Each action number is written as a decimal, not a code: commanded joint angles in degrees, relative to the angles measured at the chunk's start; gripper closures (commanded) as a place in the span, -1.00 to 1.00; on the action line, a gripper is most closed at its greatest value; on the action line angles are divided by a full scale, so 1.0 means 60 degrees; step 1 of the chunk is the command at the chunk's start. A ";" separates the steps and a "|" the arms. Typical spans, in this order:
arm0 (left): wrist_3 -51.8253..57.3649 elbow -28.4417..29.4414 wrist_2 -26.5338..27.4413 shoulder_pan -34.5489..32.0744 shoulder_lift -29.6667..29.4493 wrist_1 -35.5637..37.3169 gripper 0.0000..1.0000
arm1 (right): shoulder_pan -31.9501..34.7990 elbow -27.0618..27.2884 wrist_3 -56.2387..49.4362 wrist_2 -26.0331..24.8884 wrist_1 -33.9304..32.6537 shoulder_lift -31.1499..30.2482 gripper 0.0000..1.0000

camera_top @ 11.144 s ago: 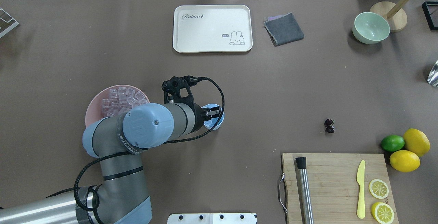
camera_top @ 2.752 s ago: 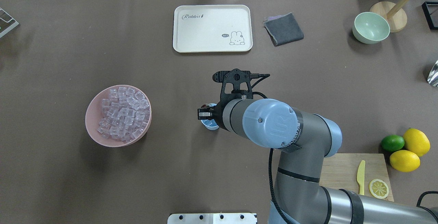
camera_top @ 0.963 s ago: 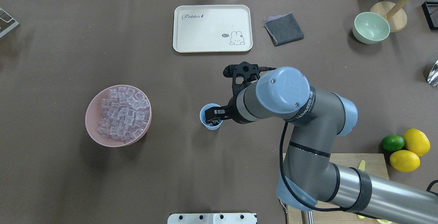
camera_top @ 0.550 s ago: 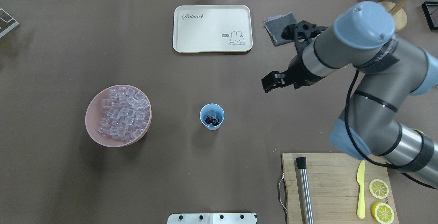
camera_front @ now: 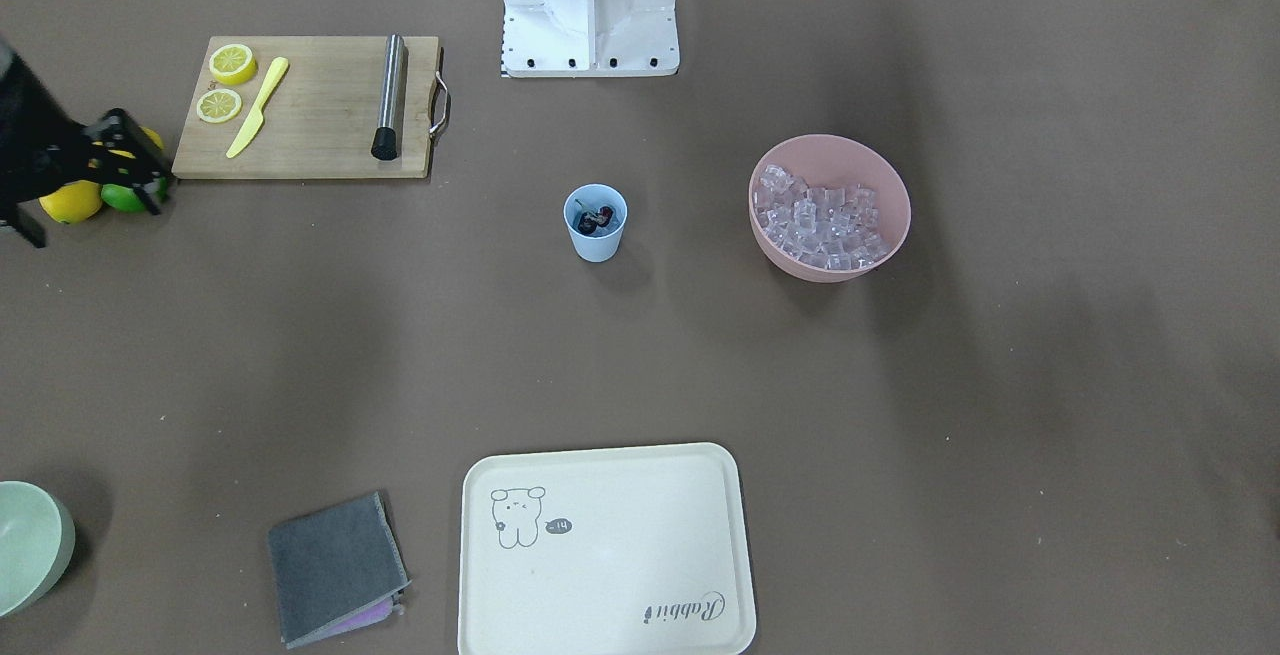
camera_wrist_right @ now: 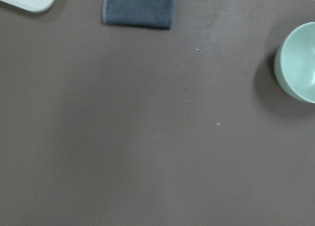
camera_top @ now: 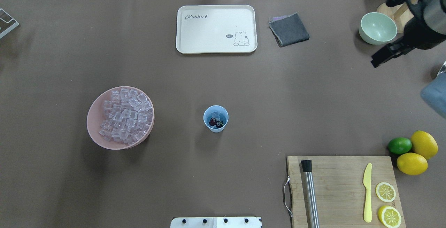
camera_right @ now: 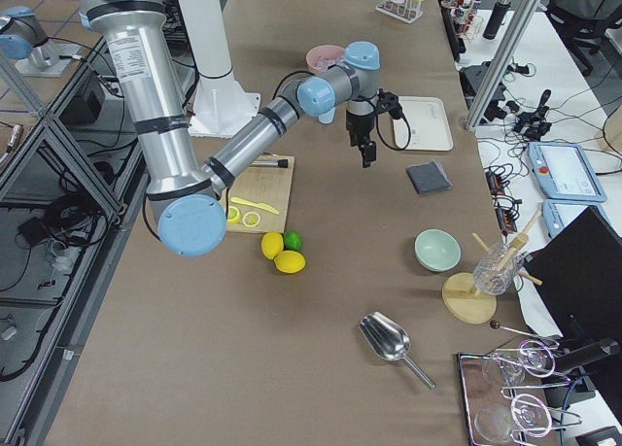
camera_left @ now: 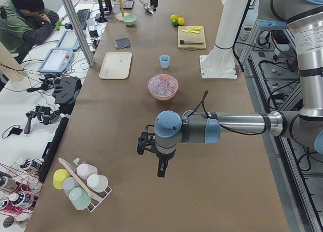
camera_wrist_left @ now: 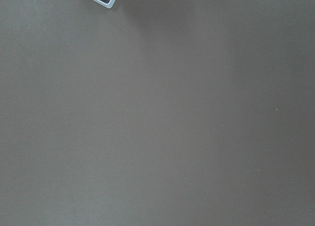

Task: Put ice and cherries in cup

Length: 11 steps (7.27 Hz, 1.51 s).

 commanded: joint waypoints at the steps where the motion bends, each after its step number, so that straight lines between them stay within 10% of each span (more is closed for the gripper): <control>1: 0.0006 -0.0015 0.0000 0.0021 0.0005 -0.0053 -0.95 | 0.1579 0.0063 -0.2853 0.0108 -0.0085 -0.1997 -1.00; 11: 0.0021 -0.0001 -0.0029 0.0021 0.0005 -0.0214 -0.95 | 0.4148 -0.1798 -0.2873 0.0827 -0.0100 -0.3864 -1.00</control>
